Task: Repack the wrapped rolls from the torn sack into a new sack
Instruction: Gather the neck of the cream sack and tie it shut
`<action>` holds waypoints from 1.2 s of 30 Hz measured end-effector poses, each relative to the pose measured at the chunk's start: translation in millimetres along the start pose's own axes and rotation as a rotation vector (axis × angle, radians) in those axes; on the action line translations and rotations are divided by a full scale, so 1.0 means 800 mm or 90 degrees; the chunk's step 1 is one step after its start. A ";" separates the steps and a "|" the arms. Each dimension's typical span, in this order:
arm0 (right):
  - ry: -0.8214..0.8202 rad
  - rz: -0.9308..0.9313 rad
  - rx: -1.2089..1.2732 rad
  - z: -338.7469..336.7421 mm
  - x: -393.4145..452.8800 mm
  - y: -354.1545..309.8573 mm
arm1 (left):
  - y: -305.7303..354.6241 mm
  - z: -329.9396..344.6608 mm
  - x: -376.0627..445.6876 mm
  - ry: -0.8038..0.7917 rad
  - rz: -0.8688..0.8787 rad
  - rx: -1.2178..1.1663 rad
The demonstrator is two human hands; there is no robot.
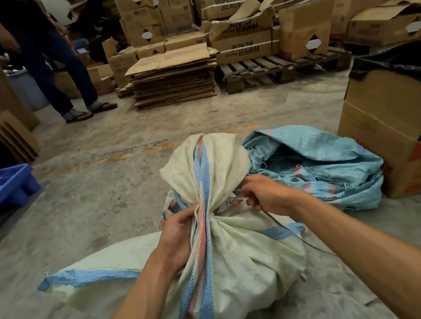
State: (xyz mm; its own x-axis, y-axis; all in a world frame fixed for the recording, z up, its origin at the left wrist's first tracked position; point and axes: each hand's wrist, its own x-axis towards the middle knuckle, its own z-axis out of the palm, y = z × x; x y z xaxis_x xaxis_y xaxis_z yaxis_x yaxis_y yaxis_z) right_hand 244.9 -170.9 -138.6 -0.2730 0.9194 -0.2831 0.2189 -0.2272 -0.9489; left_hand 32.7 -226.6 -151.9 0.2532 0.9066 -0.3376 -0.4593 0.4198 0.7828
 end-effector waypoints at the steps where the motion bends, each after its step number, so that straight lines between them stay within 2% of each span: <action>1: -0.003 -0.005 -0.044 -0.003 0.000 0.001 | -0.001 -0.001 -0.001 0.003 -0.004 0.006; 5: -0.027 0.001 -0.275 -0.028 -0.012 0.006 | -0.004 -0.006 0.001 0.004 -0.013 -0.004; 8: -0.047 0.081 -0.431 -0.083 -0.033 0.022 | -0.006 0.000 0.005 0.024 0.000 0.021; 10: -0.017 0.134 -0.486 -0.126 -0.052 0.043 | -0.011 0.007 0.009 0.040 -0.002 0.068; 12: 0.034 0.153 -0.495 -0.158 -0.071 0.073 | -0.023 0.015 0.015 0.085 -0.035 0.138; 14: 0.068 0.189 -0.455 -0.178 -0.088 0.105 | -0.037 0.024 0.026 0.156 -0.027 0.304; 16: 0.032 0.283 -0.451 -0.186 -0.108 0.123 | -0.051 0.029 0.036 0.212 0.024 0.443; 18: 0.001 0.340 -0.545 -0.191 -0.123 0.129 | -0.058 0.026 0.043 0.231 0.038 0.477; 20: 0.085 0.273 -0.639 -0.207 -0.131 0.131 | -0.063 0.028 0.045 0.236 0.032 0.501; 23: 0.268 0.177 -0.633 -0.235 -0.141 0.114 | -0.066 0.030 0.050 0.244 0.037 0.517; 26: 0.483 0.084 -0.482 -0.258 -0.151 0.079 | -0.067 0.031 0.052 0.252 0.031 0.535; 30: 0.614 0.024 -0.370 -0.258 -0.151 0.047 | -0.069 0.034 0.052 0.248 0.022 0.518; 32: 0.594 0.015 -0.403 -0.252 -0.144 0.040 | -0.067 0.037 0.048 0.257 0.014 0.501; 34: 0.509 0.052 -0.471 -0.242 -0.136 0.034 | -0.064 0.041 0.043 0.256 -0.001 0.472; 36: 0.422 0.025 -0.468 -0.226 -0.126 0.019 | -0.059 0.044 0.035 0.232 -0.026 0.388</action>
State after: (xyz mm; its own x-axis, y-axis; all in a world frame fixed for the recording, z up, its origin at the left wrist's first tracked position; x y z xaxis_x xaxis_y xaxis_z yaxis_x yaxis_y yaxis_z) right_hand 444.7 -208.6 -99.1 0.2773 0.9601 0.0347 0.8046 -0.2124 -0.5545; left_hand 91.6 -222.4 -180.0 -0.0891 0.8923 -0.4426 0.1293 0.4510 0.8831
